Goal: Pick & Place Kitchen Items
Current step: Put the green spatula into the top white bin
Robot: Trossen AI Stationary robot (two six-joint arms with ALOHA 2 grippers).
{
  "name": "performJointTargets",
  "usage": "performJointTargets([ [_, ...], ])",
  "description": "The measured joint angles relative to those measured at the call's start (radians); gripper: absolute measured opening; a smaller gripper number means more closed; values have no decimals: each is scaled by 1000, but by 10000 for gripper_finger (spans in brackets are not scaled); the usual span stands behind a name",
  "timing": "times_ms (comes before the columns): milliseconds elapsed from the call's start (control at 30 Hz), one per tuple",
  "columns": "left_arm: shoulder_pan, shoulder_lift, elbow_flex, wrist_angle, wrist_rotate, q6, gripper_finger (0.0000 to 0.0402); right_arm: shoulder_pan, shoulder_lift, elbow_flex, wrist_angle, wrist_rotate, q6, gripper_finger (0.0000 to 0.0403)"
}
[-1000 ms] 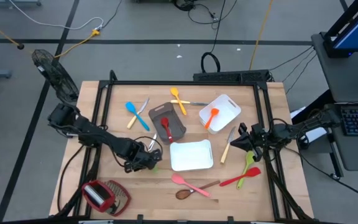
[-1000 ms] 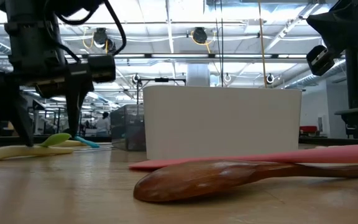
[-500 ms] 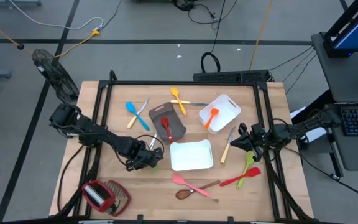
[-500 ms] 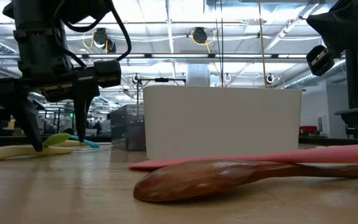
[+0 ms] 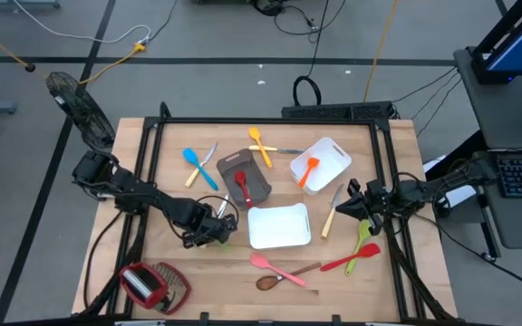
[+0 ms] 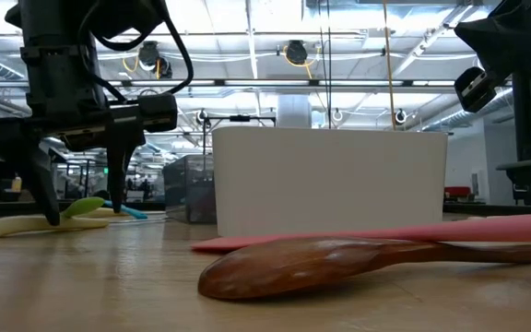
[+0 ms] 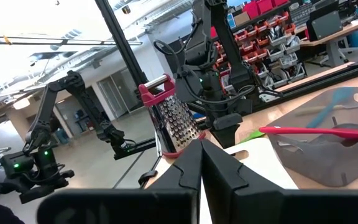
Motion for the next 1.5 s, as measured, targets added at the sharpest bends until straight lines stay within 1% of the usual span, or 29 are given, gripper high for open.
performJointTargets([
  [200, 2, 0, -33, 39, 3, -12, 225, 0, 0, 0, 0, 0, -2, 4],
  [300, 2, -3, -52, 69, 9, -12, 209, 0, 0, 0, 0, 0, -2, 4],
  [533, 1, -3, -60, 76, 11, -16, 140, 0, 0, 0, 0, 0, -2, 4],
  [833, 1, -1, -61, 115, 2, -23, 35, 0, 0, 0, 0, 0, -2, 4],
  [967, -7, -3, -61, 143, -10, -15, 33, 0, 0, 0, 0, 0, -1, 4],
  [1233, -21, -26, -61, 141, -22, -29, 38, 0, 0, 0, 0, 0, 1, 4],
  [1500, -38, -127, -56, 133, -225, -10, 34, 0, 0, 0, 0, 0, 1, 4],
])
